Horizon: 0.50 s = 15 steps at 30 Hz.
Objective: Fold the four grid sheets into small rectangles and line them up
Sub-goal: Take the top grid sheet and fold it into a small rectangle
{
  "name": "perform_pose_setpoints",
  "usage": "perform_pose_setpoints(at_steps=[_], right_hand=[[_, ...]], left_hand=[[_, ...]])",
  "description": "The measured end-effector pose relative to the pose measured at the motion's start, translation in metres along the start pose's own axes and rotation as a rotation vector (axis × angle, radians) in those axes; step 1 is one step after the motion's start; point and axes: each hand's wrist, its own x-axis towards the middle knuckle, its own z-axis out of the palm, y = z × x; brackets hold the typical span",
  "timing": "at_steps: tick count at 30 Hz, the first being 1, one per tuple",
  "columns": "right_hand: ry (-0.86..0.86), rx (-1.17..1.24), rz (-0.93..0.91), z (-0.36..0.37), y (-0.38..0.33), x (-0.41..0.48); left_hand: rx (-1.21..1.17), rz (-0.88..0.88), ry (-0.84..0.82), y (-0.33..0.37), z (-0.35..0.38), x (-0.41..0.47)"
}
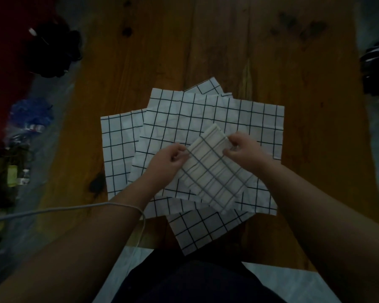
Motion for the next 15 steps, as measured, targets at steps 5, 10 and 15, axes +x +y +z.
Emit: perform_pose_setpoints(at_steps=[5,10,15], right_hand=[[0.037,0.166,0.066,0.004,0.01,-0.047],[0.145,0.255,0.219,0.021,0.031,-0.078],[0.215,0.239,0.33,0.03,0.044,-0.086]], left_hand=[[-0.018,-0.055,0.112,0.005,0.016,0.016],[-0.012,0.024,0.167,0.021,0.041,0.036],[0.11,0.04,0.098,0.015,0.062,0.035]])
